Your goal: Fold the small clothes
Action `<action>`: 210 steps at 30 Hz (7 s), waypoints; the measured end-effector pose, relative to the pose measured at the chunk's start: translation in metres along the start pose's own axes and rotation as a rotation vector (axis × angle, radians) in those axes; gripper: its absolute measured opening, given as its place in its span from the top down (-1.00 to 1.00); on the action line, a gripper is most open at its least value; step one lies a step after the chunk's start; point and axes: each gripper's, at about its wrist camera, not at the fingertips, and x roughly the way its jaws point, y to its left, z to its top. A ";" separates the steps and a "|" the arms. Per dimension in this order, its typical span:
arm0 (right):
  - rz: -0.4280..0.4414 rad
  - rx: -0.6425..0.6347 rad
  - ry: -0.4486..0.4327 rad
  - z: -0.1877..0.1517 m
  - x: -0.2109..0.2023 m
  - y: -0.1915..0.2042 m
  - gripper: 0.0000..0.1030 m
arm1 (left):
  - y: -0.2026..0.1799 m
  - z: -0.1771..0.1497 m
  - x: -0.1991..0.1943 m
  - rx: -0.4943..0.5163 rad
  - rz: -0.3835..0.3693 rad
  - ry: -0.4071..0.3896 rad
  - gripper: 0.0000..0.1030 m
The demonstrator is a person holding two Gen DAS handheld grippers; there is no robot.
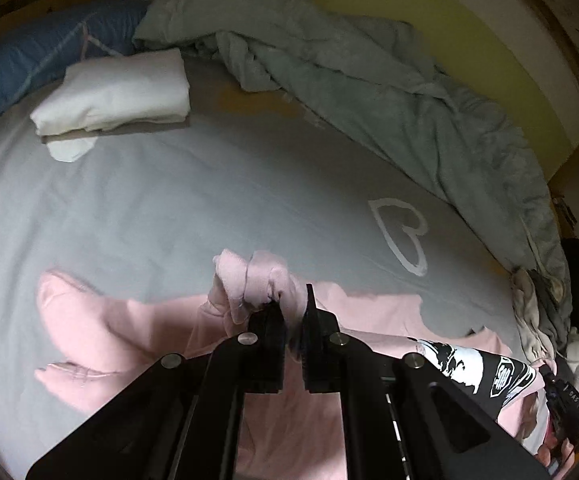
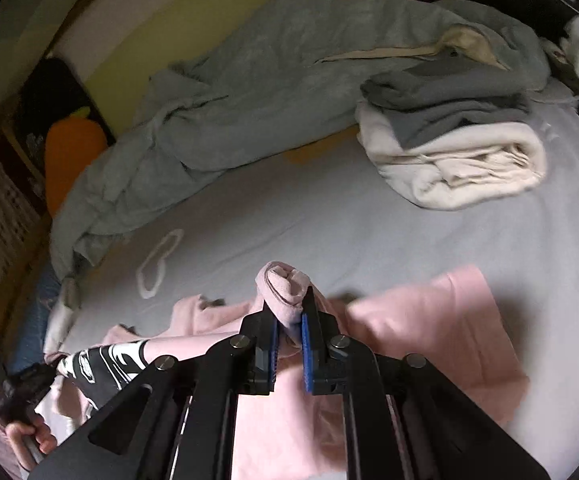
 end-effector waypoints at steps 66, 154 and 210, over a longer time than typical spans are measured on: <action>0.100 -0.587 0.153 -0.131 0.028 0.119 -0.37 | 0.095 -0.052 -0.033 -0.240 -0.106 -0.155 -0.51; -0.072 0.214 0.003 -0.053 -0.026 -0.082 -0.10 | -0.192 -0.158 0.027 0.570 -0.154 0.053 0.06; 0.308 -0.251 0.032 -0.122 0.011 0.105 -0.17 | -0.037 -0.087 -0.084 0.335 -0.171 -0.326 -0.54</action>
